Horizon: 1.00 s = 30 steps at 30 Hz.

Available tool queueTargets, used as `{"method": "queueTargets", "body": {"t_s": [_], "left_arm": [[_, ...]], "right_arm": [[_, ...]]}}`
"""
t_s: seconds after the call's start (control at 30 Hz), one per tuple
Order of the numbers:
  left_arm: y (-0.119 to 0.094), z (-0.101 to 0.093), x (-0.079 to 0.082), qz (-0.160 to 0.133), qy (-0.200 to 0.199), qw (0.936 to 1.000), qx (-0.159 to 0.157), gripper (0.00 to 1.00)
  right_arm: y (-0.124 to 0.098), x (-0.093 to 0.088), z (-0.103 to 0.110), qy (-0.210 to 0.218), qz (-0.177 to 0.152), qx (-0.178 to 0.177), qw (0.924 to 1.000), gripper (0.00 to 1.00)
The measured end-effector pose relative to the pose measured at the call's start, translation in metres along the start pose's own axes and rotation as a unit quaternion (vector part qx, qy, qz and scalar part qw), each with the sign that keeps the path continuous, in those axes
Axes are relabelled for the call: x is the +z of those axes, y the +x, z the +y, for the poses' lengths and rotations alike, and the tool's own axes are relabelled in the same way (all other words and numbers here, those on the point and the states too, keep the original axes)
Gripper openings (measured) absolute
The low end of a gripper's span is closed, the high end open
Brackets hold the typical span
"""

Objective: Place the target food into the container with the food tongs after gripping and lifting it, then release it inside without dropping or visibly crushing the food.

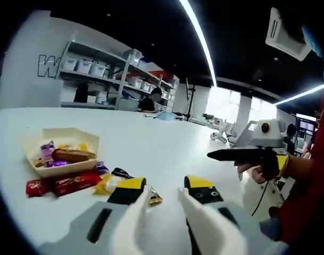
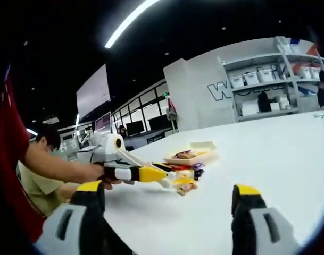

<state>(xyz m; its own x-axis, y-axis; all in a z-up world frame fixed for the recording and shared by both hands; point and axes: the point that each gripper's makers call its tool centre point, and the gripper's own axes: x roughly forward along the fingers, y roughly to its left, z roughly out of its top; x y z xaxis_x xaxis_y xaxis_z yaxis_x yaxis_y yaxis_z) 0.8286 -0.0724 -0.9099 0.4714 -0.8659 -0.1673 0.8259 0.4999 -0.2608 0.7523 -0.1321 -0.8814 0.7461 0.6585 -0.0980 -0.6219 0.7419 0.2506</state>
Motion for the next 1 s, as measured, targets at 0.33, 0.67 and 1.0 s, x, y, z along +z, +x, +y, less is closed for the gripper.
{"method": "queueTargets", "body": {"t_s": [0.33, 0.67, 1.0], "left_arm": [[0.016, -0.001, -0.005, 0.011, 0.011, 0.9998, -0.008, 0.27], [0.021, -0.004, -0.017, 0.042, 0.016, 0.9985, -0.029, 0.28], [0.001, -0.009, -0.021, 0.052, 0.004, 0.9979, -0.038, 0.28]], "right_arm": [[-0.004, 0.002, -0.001, -0.003, 0.001, 0.001, 1.0000, 0.99], [-0.002, -0.004, 0.004, 0.003, 0.013, 0.011, 0.9998, 0.99], [0.002, -0.002, 0.008, 0.000, 0.015, 0.019, 0.9997, 0.98]]}}
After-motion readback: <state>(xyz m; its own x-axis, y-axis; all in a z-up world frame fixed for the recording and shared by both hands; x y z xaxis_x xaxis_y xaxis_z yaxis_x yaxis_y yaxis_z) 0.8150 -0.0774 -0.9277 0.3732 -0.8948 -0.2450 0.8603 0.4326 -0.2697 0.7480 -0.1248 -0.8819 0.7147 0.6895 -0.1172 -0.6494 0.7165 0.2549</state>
